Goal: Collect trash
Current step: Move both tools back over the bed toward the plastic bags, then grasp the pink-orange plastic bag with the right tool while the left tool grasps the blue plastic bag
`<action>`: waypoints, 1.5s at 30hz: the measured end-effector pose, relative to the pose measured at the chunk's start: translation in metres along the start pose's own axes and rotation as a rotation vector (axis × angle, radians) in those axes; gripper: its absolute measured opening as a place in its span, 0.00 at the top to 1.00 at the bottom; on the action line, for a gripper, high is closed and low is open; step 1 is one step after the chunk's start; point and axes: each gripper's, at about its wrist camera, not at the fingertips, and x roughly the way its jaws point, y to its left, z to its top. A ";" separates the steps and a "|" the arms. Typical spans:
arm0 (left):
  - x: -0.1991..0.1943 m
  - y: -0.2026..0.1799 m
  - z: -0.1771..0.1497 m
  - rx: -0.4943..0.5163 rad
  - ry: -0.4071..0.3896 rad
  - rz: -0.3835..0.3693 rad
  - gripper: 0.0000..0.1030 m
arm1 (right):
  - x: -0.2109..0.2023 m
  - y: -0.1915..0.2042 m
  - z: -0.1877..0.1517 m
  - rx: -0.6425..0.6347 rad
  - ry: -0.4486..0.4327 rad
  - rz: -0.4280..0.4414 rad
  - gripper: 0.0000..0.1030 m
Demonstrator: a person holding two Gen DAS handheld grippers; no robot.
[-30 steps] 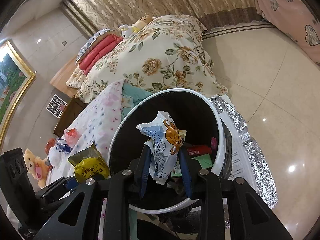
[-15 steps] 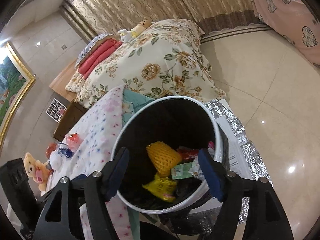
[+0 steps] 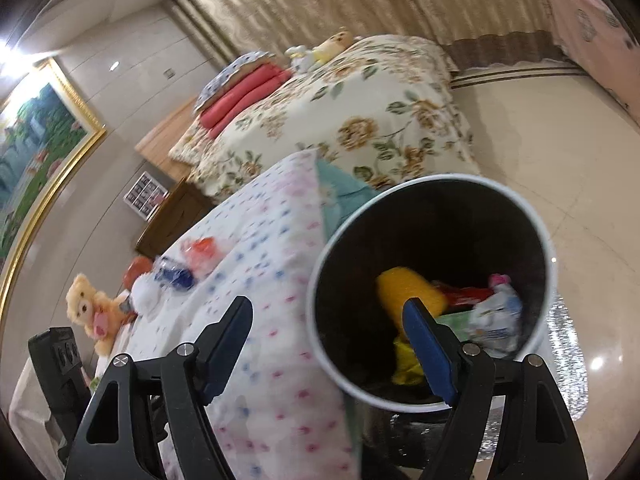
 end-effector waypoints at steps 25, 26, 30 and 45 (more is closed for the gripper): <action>-0.015 0.111 0.015 -0.198 -0.056 0.129 0.38 | 0.086 0.095 0.001 -0.200 0.118 0.125 0.23; -0.013 0.113 0.018 -0.201 -0.055 0.132 0.38 | 0.090 0.097 0.004 -0.205 0.123 0.129 0.23; -0.006 0.119 0.030 -0.213 -0.057 0.138 0.38 | 0.114 0.108 0.015 -0.229 0.147 0.154 0.23; 0.016 0.133 0.060 -0.236 -0.054 0.149 0.38 | 0.182 0.136 0.034 -0.244 0.252 0.230 0.61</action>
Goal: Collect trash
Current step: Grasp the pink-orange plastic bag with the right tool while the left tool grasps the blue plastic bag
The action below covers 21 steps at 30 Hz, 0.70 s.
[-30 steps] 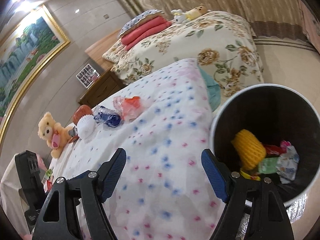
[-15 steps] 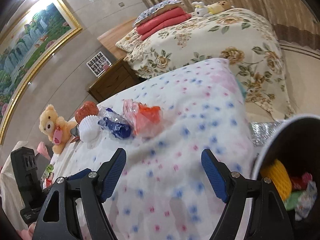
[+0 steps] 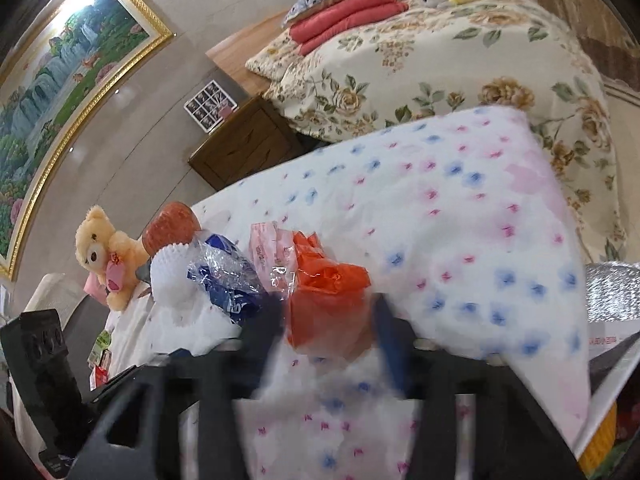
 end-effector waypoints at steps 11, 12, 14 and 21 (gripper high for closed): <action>0.030 -0.017 0.017 -0.076 -0.001 0.027 0.30 | -0.048 -0.034 -0.015 0.130 -0.121 -0.006 0.65; 0.033 -0.017 0.019 -0.091 0.003 0.025 0.30 | -0.054 -0.038 -0.018 0.143 -0.132 -0.010 0.65; 0.036 -0.019 0.024 -0.113 -0.007 0.036 0.30 | -0.062 -0.043 -0.023 0.162 -0.144 -0.014 0.65; 0.044 -0.021 0.030 -0.119 -0.023 0.091 0.40 | -0.075 -0.049 -0.038 0.200 -0.160 -0.015 0.65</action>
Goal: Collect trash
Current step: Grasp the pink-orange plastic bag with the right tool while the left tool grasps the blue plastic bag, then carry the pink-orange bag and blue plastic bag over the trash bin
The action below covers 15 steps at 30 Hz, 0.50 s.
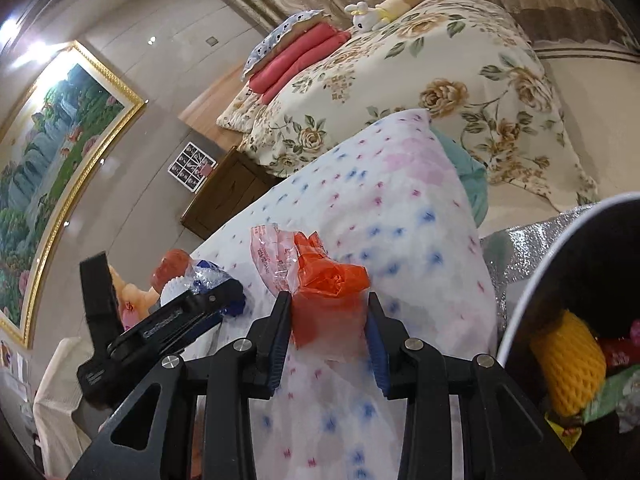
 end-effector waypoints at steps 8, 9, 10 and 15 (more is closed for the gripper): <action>-0.022 -0.003 -0.020 0.068 -0.028 -0.048 0.64 | -0.021 -0.001 -0.012 0.018 -0.034 -0.005 0.65; -0.026 -0.005 -0.024 0.084 -0.028 -0.058 0.65 | -0.024 0.000 -0.013 0.018 -0.037 -0.007 0.65; -0.030 -0.008 -0.028 0.100 -0.029 -0.068 0.65 | -0.027 0.000 -0.015 0.015 -0.041 -0.010 0.65; -0.054 -0.022 -0.055 0.163 -0.017 -0.121 0.65 | -0.045 -0.002 -0.022 0.014 -0.064 -0.030 0.65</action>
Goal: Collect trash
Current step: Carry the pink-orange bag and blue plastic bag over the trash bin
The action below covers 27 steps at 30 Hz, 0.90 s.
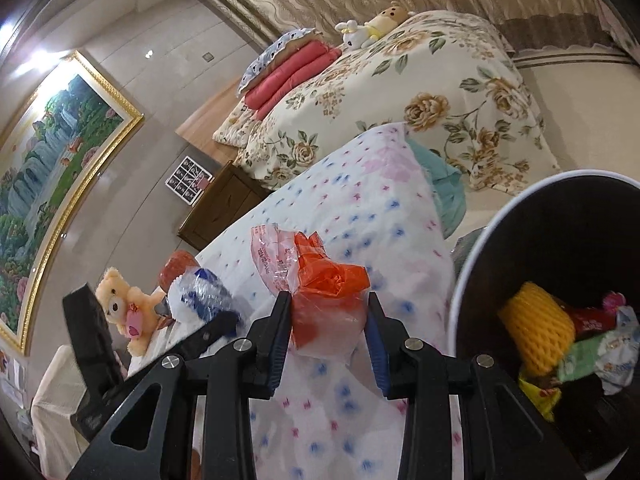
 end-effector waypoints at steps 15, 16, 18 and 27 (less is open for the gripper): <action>-0.036 -0.061 -0.041 0.160 0.044 -0.139 0.65 | -0.048 -0.024 -0.023 0.042 -0.053 -0.065 0.65; -0.037 -0.063 -0.043 0.166 0.044 -0.142 0.65 | -0.051 -0.026 -0.024 0.046 -0.056 -0.068 0.65; -0.039 -0.070 -0.046 0.180 0.047 -0.152 0.65 | -0.057 -0.030 -0.026 0.053 -0.065 -0.076 0.65; -0.039 -0.101 -0.055 0.241 0.070 -0.186 0.65 | -0.083 -0.048 -0.032 0.085 -0.098 -0.108 0.65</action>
